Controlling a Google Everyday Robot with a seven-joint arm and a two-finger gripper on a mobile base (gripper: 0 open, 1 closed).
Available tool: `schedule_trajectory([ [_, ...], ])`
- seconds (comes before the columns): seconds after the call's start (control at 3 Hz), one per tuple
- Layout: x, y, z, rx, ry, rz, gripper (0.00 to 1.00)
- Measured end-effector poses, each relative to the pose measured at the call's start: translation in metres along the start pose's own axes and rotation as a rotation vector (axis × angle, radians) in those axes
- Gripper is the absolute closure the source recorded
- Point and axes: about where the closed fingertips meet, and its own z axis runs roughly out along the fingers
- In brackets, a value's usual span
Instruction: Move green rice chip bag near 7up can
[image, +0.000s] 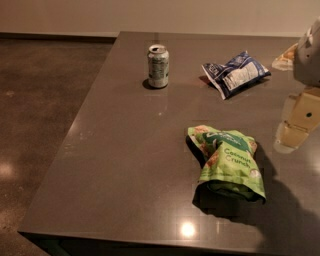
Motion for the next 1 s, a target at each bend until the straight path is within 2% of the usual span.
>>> schedule_trajectory([
  [0.33, 0.0, 0.0, 0.0, 0.0, 0.0, 0.0, 0.0],
  [0.67, 0.0, 0.005, 0.005, -0.029, 0.012, 0.046, 0.0],
  [1.0, -0.004, 0.026, 0.024, -0.122, 0.046, 0.168, 0.0],
])
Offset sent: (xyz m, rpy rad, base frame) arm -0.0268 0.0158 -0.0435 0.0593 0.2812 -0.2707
